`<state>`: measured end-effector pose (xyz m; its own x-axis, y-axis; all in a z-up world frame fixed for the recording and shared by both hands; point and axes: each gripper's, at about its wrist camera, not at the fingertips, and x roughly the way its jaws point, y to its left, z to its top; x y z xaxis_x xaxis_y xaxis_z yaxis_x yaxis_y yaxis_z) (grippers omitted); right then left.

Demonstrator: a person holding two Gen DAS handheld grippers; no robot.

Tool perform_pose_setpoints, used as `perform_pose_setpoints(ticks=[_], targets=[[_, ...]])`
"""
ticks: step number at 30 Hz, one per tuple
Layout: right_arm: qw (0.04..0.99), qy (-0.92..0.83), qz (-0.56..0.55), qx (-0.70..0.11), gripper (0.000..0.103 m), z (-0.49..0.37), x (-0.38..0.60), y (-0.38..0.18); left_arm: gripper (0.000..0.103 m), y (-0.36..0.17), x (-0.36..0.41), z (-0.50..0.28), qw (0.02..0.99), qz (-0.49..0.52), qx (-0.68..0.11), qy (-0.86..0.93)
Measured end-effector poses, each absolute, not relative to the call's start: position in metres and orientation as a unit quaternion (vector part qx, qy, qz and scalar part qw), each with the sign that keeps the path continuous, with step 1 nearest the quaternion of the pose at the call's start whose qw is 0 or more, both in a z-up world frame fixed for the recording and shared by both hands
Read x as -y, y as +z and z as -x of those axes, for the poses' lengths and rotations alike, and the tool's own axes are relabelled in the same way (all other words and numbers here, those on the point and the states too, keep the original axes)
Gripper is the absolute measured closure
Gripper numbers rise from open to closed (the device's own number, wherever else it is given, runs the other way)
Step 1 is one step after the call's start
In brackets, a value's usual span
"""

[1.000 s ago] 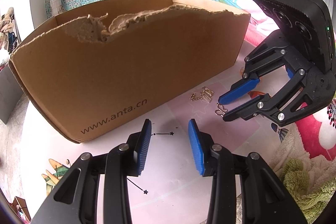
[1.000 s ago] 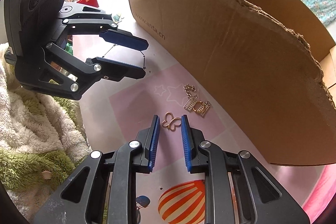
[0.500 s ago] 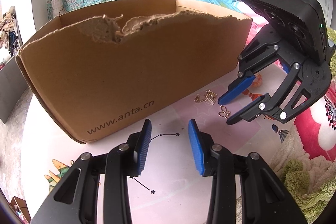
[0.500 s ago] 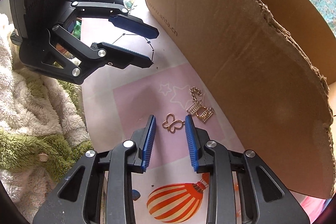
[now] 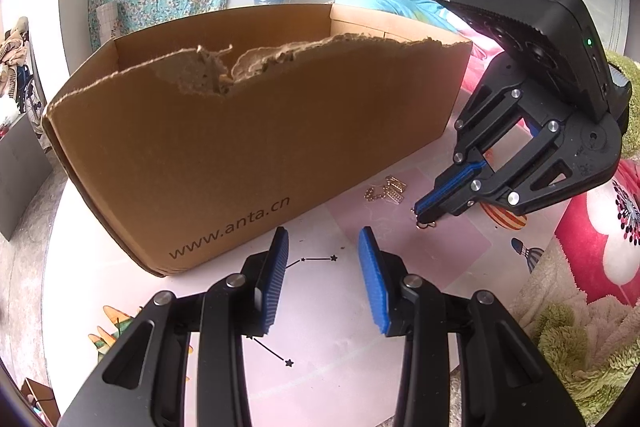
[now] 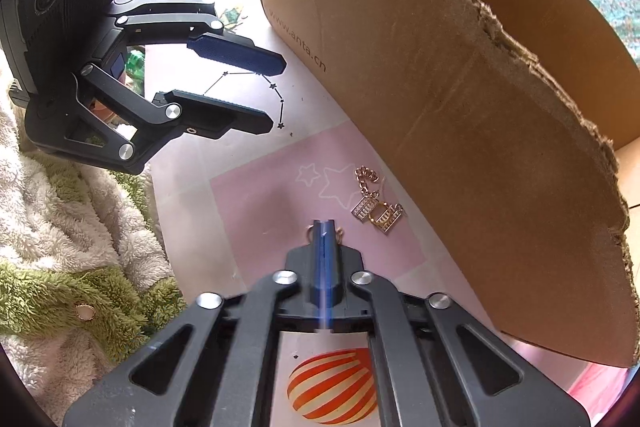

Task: Organize jewelry

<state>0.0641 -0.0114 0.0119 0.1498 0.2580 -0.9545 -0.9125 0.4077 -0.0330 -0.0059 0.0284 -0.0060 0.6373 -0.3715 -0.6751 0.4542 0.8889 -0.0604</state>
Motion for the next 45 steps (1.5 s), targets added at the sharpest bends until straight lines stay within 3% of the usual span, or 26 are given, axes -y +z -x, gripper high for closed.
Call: perform_pose_setpoints(ticks=[4,10,20,25,31,45], targets=[[0.696,0.417,0.318,-0.490,0.103,-0.064,0.020,0.016,0.068,-0.004,-0.028,0.008,0.903,-0.056,-0.358,-0.232],[0.759,0.379,0.198,-0.490,0.100,-0.070,0.057,0.034,0.068,-0.005,-0.012,0.012,0.893,-0.054,-0.358,-0.266],[0.796,0.359,0.042,-0.486,0.095,-0.046,0.104,0.037,0.068,-0.008,0.049,0.017,0.863,-0.172,-0.331,-0.340],[0.794,0.371,0.004,-0.482,0.095,-0.042,0.118,0.031,0.068,-0.008,0.060,0.011,0.843,-0.224,-0.326,-0.366],[0.787,0.389,-0.032,-0.478,0.095,-0.042,0.133,0.020,0.077,-0.007,0.057,-0.004,0.815,-0.244,-0.347,-0.394],[0.782,0.394,-0.096,-0.474,0.095,-0.047,0.199,0.004,0.080,-0.007,0.062,-0.029,0.773,-0.209,-0.419,-0.429]])
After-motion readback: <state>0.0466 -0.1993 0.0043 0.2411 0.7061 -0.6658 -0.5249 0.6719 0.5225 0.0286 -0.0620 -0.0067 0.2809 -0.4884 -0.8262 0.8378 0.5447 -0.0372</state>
